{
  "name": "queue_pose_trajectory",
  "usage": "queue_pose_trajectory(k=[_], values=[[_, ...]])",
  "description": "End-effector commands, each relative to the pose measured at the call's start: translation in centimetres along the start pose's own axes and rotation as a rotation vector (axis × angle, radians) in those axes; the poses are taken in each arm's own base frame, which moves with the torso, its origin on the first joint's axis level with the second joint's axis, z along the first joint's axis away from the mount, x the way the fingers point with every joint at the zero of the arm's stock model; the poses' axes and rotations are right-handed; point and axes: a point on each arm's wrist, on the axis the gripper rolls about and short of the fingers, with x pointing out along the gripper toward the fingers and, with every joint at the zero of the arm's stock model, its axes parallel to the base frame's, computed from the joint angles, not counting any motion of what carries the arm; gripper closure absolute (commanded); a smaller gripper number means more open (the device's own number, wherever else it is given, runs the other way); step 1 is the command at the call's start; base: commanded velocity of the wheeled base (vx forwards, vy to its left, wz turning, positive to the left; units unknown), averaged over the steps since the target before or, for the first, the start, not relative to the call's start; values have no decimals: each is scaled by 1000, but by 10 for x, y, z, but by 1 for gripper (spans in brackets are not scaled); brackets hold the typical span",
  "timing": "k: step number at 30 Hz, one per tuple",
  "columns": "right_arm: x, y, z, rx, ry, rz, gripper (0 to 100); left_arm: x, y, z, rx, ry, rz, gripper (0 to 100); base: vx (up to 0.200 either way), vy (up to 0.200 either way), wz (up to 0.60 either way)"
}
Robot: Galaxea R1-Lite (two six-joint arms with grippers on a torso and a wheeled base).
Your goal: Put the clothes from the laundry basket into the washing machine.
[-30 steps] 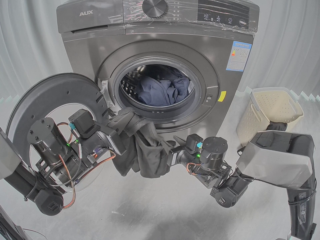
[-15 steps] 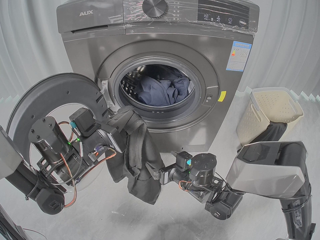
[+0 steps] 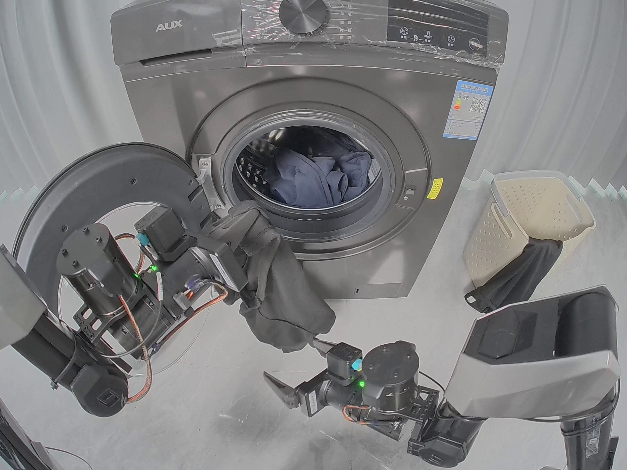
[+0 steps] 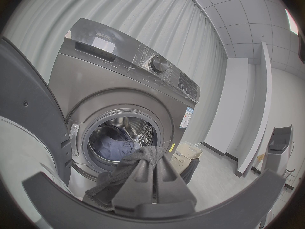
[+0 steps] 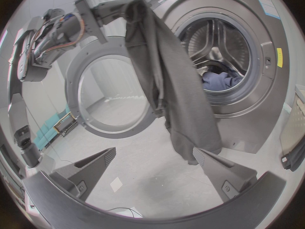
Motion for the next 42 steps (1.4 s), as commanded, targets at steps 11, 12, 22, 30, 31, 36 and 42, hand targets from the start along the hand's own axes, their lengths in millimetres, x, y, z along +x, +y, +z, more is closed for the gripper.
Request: queue_pose_trajectory(k=[11,12,22,30,31,36,42], values=[[16,32,17,0,-82,140,0,2,1,1,-1,-7,3,100,0,0,0],[27,30,15,3,-71,137,0,2,1,1,-1,-9,7,100,0,0,0],[81,12,6,20,-121,87,0,2,0,5,0,-23,5,100,0,0,0],[112,1,-4,20,-184,37,0,1,0,6,-3,-24,4,100,0,0,0],[115,-2,-4,20,-195,16,0,2,0,6,-3,-27,4,100,0,0,0],[124,-11,1,25,-238,-40,0,2,0,5,-3,-24,3,100,0,0,0],[125,-12,2,31,-247,-45,0,2,0,4,-2,-20,4,100,0,0,0]])
